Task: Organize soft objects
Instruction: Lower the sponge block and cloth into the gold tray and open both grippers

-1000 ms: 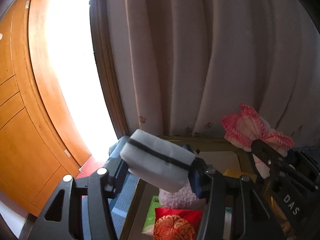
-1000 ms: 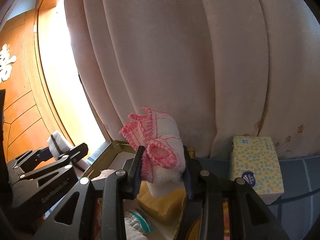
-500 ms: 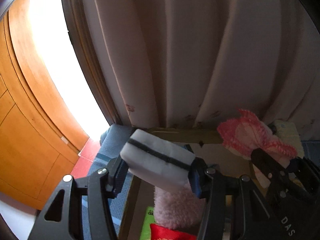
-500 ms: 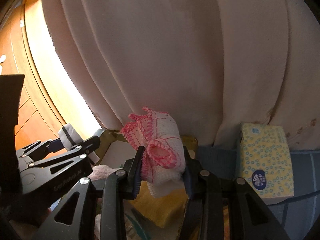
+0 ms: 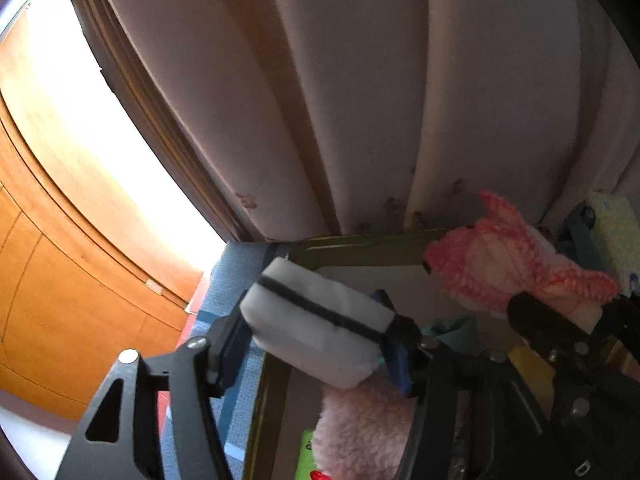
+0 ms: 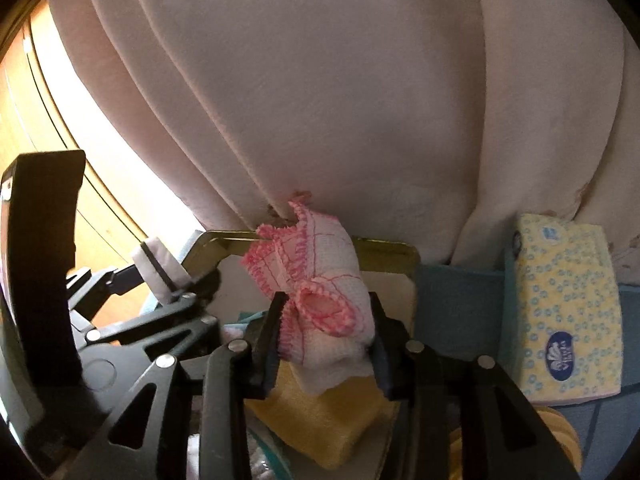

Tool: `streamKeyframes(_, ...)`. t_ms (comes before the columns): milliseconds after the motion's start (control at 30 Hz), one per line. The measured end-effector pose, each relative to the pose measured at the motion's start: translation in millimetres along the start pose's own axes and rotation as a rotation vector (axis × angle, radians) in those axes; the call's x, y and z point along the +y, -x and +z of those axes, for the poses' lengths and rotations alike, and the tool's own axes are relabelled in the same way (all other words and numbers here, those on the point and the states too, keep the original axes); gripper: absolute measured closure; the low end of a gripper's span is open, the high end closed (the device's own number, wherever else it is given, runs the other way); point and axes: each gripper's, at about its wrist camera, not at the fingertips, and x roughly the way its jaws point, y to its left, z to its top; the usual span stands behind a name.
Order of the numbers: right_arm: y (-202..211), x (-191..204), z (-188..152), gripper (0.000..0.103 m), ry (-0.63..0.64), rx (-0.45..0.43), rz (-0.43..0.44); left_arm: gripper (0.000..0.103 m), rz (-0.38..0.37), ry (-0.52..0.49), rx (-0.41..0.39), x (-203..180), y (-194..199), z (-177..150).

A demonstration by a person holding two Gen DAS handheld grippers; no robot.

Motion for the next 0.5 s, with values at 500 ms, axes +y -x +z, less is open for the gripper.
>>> streamKeyframes(500,19,-2,-3,0.041,-0.011,-0.067,0.096,0.0,-0.006,0.118,-0.174,33,53,-28)
